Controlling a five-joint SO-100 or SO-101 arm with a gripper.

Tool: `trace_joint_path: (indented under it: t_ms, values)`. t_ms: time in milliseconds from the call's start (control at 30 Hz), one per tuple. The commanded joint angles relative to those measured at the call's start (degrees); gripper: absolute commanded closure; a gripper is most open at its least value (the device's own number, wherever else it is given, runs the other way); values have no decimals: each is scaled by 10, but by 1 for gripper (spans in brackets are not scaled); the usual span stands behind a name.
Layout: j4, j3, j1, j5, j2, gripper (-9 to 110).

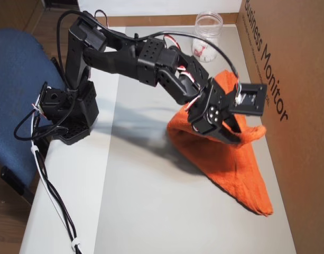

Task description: Fold the blanket.

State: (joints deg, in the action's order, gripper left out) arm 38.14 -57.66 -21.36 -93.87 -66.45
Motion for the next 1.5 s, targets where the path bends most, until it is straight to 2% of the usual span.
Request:
trace_joint_path:
  t_ms: [0, 400, 633, 900, 1200, 1467]
  values:
    - [-12, 82, -10, -22, -1, 102]
    - [-20, 239, -29, -14, 175, 102]
    - [-127, 248, -19, -13, 224, 102]
    - [-140, 248, -29, -11, 280, 102]
    - [-244, 248, -46, 53, 334, 102]
    - [-252, 248, -47, 120, 355, 102]
